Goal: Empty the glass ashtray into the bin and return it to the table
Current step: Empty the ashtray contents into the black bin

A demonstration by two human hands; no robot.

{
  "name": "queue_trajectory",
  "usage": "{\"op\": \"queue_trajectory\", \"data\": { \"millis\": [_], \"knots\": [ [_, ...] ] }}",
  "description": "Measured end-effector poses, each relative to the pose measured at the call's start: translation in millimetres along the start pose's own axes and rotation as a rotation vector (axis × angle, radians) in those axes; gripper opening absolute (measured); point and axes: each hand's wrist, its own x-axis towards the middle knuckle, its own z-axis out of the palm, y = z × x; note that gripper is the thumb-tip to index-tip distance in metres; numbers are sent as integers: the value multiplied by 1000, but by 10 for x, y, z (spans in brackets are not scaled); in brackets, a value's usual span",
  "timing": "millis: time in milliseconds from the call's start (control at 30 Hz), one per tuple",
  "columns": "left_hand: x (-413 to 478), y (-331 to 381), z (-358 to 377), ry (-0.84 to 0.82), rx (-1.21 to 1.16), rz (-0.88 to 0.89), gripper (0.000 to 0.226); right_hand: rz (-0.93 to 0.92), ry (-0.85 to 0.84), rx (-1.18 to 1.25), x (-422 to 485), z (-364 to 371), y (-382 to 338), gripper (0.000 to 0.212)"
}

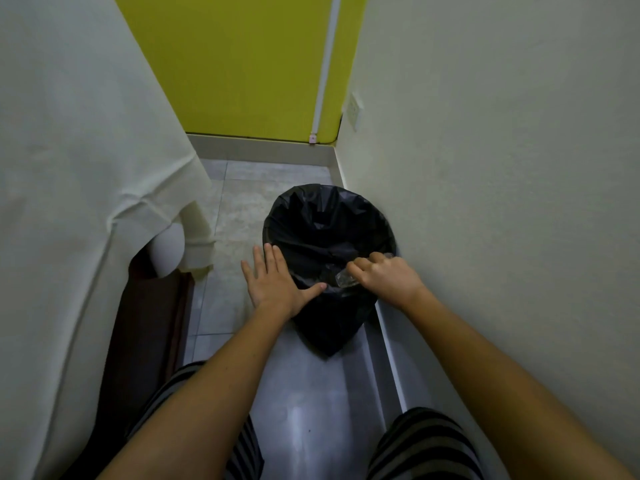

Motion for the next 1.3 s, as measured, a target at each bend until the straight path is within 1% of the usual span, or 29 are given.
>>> {"op": "queue_trajectory", "data": {
  "millis": [33,67,167,200,267,300,333,400,433,533,567,600,667,700,767,800,833,867,933,1000,1100,1200,1233,1300],
  "knots": [
    [3,-1,4,4,-1,1,129,16,15,-50,-7,-38,11,25],
    [0,4,9,4,-3,0,129,46,24,-41,-9,-29,26,25],
    [-1,4,7,-8,-6,0,128,149,13,105,0,-58,38,30],
    [-10,4,5,-9,-2,-1,129,121,60,68,-5,-55,43,29],
    [-23,-1,4,0,9,-1,129,17,41,-61,-28,-32,19,26],
    [-26,-3,12,-1,8,-2,129,4,26,-81,-28,-22,9,26],
    [-29,-4,15,-3,1,-4,129,22,45,-74,-24,-19,16,26],
    [-30,4,6,0,-14,-5,128,121,87,-9,-17,-44,38,25],
    [-29,10,-4,-1,-15,-7,128,148,83,-5,-11,-56,40,24],
    [-26,30,-18,-1,3,-15,129,24,97,-88,-22,-46,33,24],
    [-28,38,-13,-1,0,-16,129,19,83,-105,-28,-52,42,24],
    [-29,42,-9,0,-5,-17,129,38,95,-93,-24,-39,63,25],
    [-24,43,-7,0,-12,-19,129,129,93,2,-11,-37,90,36],
    [-20,47,-6,-1,-13,-20,129,134,97,-4,-17,-48,92,33],
    [-20,50,-6,-2,-12,-21,129,34,89,-90,-28,-60,68,25],
    [-23,53,-4,-1,-8,-22,129,2,76,-123,-26,-50,63,25],
    [-27,55,0,-1,-8,-25,129,8,61,-125,-28,-55,62,25],
    [-24,57,-2,-1,-13,-29,129,25,79,-103,-16,-51,74,25],
    [-20,65,-6,-2,-18,-32,129,101,101,-17,11,-36,93,26],
    [-20,73,-4,-5,-21,-37,130,78,130,-47,21,-61,90,26],
    [-24,78,2,-1,-12,-39,130,-27,5,-54,50,21,81,31],
    [-5,81,5,8,-21,-37,130,135,25,64,40,-19,97,33],
    [-1,85,9,9,-23,-37,130,115,52,50,28,-48,96,29],
    [-1,93,18,14,-22,-40,131,-22,110,-131,-4,-28,85,23]
  ]
}}
